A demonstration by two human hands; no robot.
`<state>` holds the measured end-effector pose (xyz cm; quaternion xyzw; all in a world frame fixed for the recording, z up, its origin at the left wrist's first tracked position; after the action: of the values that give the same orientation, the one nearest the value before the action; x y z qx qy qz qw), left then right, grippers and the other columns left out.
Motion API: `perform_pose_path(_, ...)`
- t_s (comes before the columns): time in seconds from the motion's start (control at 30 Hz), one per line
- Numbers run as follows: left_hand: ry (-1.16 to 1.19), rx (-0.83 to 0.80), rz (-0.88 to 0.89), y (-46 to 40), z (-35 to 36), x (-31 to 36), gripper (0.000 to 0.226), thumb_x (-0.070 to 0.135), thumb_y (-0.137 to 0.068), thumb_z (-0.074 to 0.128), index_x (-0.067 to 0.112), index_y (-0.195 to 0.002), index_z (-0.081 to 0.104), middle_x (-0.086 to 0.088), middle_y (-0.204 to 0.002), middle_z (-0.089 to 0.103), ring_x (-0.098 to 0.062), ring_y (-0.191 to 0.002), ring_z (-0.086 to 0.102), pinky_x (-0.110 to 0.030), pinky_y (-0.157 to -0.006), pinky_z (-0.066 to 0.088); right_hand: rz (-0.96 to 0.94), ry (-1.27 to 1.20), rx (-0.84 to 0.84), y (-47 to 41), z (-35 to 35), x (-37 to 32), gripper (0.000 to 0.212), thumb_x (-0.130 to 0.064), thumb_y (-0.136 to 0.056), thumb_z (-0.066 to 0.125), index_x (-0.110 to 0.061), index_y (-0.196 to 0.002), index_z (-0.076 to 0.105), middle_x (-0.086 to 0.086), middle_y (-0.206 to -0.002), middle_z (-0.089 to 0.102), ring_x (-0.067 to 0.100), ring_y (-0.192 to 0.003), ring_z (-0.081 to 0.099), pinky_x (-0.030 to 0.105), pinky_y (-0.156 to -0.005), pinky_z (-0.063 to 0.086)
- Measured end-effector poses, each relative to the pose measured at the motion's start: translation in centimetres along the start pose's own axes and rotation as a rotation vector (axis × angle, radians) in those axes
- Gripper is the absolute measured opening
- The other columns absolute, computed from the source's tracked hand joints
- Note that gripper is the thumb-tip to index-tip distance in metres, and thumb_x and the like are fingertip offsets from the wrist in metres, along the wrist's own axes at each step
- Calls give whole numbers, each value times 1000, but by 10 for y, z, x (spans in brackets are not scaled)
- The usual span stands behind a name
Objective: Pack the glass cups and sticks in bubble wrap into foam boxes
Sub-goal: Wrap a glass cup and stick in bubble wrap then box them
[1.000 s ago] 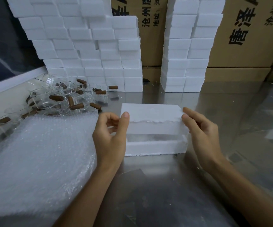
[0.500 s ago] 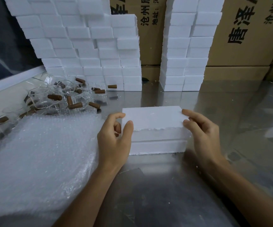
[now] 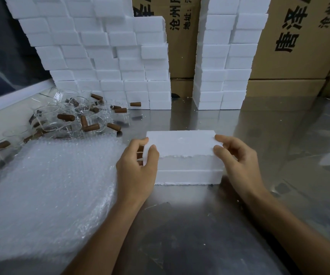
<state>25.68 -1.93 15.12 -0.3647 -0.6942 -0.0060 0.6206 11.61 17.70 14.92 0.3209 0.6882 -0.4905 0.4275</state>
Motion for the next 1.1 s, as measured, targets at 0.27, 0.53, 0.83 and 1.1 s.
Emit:
perform_pose_path(0.27,-17,-25,-91,2,3,-3,38,37,-104,41,30,-138,57,11,-134,61,-7,-123,55,-8,-94,39,110,-68,-269,-3,16,14,41,-64,-73,63,-45,-107,50,-19,-134,54,5,-132,48,42,-109,42)
perform_pose_path(0.53,-36,41,-99,5,-1,-3,34,30,-102,42,29,-131,61,-4,-116,71,-21,-97,66,-19,-78,51,72,-61,-327,-5,8,10,44,-58,-68,72,-36,-101,53,-16,-122,62,15,-122,58,43,-104,48)
perform_pose_path(0.83,-41,-33,-73,7,-2,-1,41,42,-95,58,31,-134,58,16,-136,58,-6,-122,53,-27,-103,45,53,-47,-355,-6,7,13,46,-51,-82,69,-43,-125,56,-22,-131,60,3,-123,57,26,-99,49)
perform_pose_path(1.1,29,4,-144,6,-2,-3,35,37,-94,59,33,-129,60,12,-126,64,-12,-115,59,-36,-99,50,5,-29,-360,-5,6,8,58,-51,-79,66,-47,-134,48,-46,-125,53,-23,-119,46,-3,-86,37)
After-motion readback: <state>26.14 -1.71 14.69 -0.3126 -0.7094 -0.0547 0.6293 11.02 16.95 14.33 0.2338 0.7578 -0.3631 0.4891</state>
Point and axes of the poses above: each hand's wrist, its own y-axis away from the middle knuckle, its own z-axis out of the palm, x = y × z, the point moved 5 cm from there along -y, towards the middle knuckle
